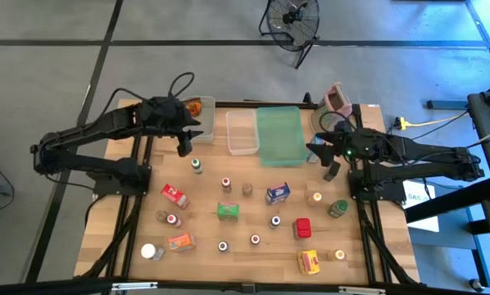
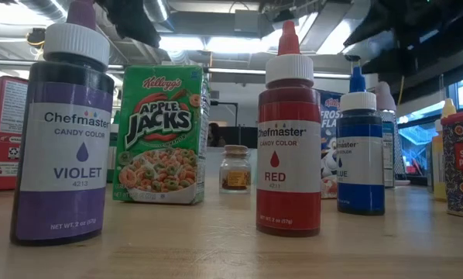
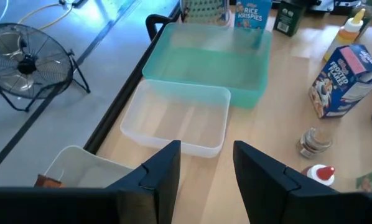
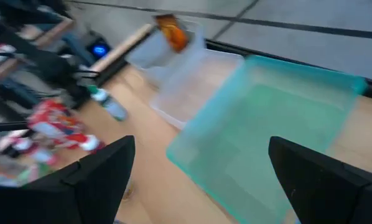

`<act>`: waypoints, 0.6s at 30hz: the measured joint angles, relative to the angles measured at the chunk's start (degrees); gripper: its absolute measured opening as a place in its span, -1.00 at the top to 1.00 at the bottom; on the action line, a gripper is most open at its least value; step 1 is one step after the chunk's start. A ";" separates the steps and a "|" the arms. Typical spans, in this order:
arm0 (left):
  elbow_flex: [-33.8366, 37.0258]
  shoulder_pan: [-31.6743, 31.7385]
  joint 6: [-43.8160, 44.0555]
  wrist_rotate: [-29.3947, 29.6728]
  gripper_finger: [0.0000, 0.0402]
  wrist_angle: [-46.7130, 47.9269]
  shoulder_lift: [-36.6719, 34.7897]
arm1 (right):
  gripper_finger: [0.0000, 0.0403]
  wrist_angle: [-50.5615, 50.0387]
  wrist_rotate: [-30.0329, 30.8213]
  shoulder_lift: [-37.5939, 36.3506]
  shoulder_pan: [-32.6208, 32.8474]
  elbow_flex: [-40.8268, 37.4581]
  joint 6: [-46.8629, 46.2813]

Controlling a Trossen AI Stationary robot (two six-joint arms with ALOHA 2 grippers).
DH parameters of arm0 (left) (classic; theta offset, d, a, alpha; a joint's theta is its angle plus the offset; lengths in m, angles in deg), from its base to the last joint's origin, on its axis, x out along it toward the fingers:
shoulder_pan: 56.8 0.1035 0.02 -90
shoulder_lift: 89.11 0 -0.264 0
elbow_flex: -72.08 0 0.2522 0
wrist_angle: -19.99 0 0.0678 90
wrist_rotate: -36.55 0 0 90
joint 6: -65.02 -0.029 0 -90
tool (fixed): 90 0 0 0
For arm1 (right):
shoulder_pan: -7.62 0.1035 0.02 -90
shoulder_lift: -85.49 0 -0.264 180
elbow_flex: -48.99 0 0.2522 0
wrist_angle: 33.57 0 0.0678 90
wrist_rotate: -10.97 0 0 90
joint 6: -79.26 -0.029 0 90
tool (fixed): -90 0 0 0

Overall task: Pick & Place Kitchen Items
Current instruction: Put the light blue cereal box into the green bin

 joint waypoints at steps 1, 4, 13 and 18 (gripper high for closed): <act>0.00 -0.17 0.00 0.02 0.29 0.01 0.00 | -0.85 -1.17 0.38 0.18 -0.31 0.00 -0.97; 0.00 -0.83 0.00 0.02 0.29 0.05 0.00 | -0.84 -5.74 1.20 0.52 -1.55 0.00 -4.49; 0.00 -1.27 0.00 0.04 0.29 0.13 0.00 | -0.84 -11.94 2.00 4.29 -5.39 -0.02 -7.55; 0.00 -1.27 0.00 0.07 0.29 0.15 0.00 | -0.84 -13.14 1.97 8.06 -7.59 -0.02 -7.57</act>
